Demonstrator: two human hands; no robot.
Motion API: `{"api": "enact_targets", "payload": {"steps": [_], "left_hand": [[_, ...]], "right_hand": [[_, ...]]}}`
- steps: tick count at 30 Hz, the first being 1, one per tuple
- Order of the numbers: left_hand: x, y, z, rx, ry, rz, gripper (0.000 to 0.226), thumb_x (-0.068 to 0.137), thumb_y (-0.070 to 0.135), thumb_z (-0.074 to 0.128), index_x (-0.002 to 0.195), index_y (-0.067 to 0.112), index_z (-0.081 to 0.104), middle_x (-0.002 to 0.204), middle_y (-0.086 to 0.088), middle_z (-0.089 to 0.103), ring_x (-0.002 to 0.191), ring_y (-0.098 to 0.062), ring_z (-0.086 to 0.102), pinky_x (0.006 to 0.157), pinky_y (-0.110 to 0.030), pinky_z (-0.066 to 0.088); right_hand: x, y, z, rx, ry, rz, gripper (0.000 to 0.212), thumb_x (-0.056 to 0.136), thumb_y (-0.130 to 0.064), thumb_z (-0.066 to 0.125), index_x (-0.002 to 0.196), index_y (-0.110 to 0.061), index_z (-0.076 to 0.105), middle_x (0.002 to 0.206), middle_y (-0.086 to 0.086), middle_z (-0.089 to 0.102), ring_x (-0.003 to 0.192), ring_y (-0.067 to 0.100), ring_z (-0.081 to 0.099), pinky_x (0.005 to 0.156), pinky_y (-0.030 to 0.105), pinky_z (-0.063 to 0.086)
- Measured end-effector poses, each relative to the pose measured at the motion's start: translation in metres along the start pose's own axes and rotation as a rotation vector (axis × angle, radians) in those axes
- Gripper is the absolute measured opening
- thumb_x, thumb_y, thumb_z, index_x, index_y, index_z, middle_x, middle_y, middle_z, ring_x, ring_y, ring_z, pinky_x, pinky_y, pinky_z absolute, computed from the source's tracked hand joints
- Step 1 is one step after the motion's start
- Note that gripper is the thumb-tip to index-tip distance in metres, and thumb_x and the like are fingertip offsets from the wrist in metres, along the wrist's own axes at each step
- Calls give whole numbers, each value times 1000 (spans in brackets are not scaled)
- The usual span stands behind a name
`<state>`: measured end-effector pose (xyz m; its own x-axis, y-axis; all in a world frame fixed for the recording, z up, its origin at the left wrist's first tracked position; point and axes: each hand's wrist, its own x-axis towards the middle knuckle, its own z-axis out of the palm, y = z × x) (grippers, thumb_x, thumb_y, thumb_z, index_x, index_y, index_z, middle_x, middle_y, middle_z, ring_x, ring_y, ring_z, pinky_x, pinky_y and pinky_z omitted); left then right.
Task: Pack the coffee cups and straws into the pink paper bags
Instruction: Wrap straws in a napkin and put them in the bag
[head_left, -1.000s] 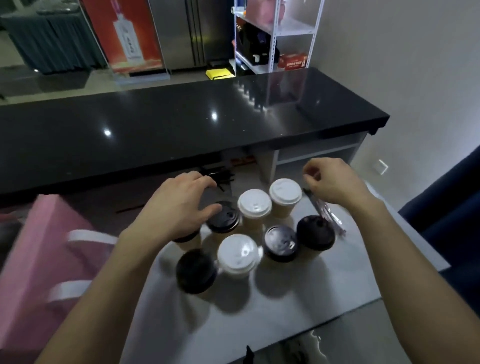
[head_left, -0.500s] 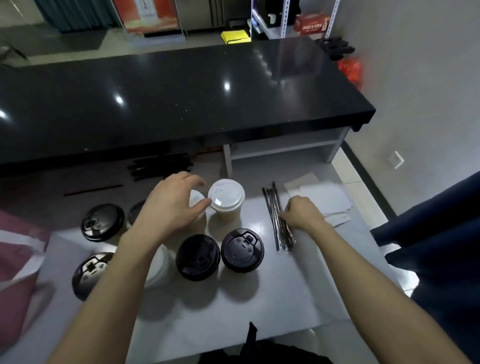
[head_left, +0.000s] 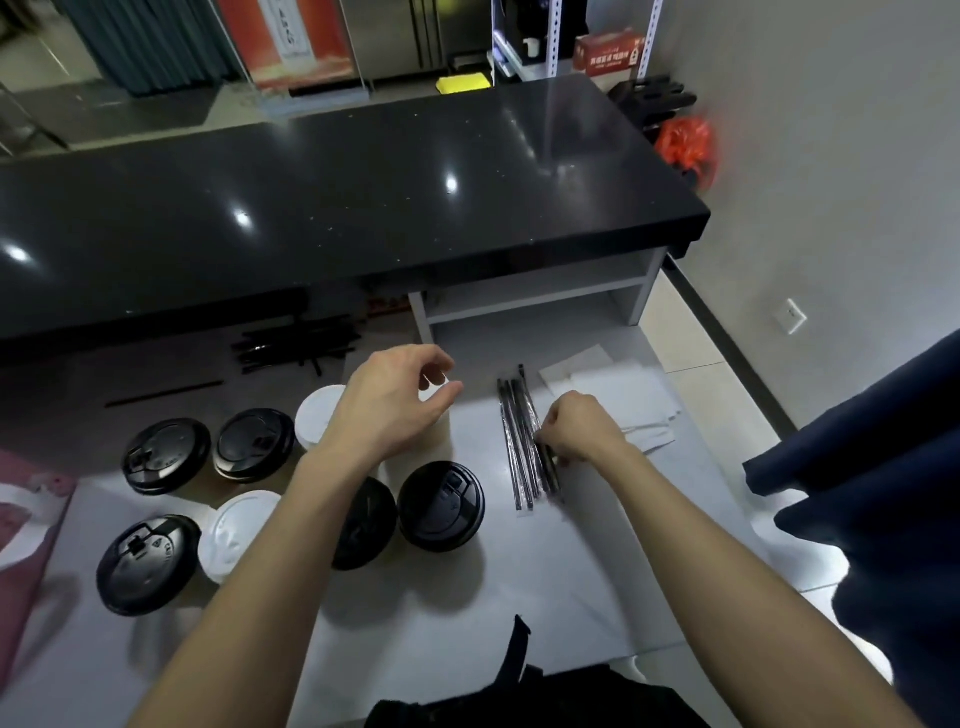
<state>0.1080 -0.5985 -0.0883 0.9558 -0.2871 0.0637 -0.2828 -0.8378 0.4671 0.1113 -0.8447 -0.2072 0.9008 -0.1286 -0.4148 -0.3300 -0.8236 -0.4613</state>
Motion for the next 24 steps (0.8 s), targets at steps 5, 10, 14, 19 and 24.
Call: {"api": "enact_targets", "payload": {"steps": [5, 10, 14, 19, 24], "left_hand": [[15, 10, 23, -195, -31, -119, 18, 99, 41, 77, 109, 27, 83, 95, 12, 80, 90, -7, 75, 88, -34, 61], [24, 19, 43, -587, -61, -188, 17, 101, 33, 79, 100, 17, 84, 86, 4, 83, 70, -3, 73, 60, -11, 48], [24, 11, 46, -630, 73, -239, 10, 99, 29, 81, 93, 21, 82, 80, 6, 81, 73, -6, 75, 66, -20, 51], [18, 4, 45, -718, 77, -257, 11, 104, 27, 73, 103, 18, 77, 91, 2, 84, 87, -14, 83, 69, -31, 57], [18, 6, 45, -711, 98, -248, 10, 105, 26, 72, 106, 17, 77, 91, 0, 84, 84, -18, 83, 63, -28, 60]], "right_hand": [[-21, -1, -37, 168, 137, -129, 10, 97, -24, 72, 93, -23, 81, 86, -1, 79, 67, 19, 74, 69, 30, 59], [-44, -29, -50, 477, 47, -429, 10, 99, -31, 77, 91, -28, 83, 75, -1, 78, 56, 17, 72, 60, 24, 56], [-30, -25, -33, 552, 128, -326, 34, 106, -44, 63, 90, -20, 81, 81, 1, 80, 61, 23, 75, 55, 27, 55], [-3, 5, 7, 68, 139, -24, 37, 100, -41, 73, 86, -6, 75, 84, 11, 76, 84, 33, 74, 80, 39, 61], [5, 11, 18, 93, 149, -22, 15, 88, -14, 64, 81, -7, 76, 78, 10, 76, 79, 31, 74, 73, 39, 63]]}}
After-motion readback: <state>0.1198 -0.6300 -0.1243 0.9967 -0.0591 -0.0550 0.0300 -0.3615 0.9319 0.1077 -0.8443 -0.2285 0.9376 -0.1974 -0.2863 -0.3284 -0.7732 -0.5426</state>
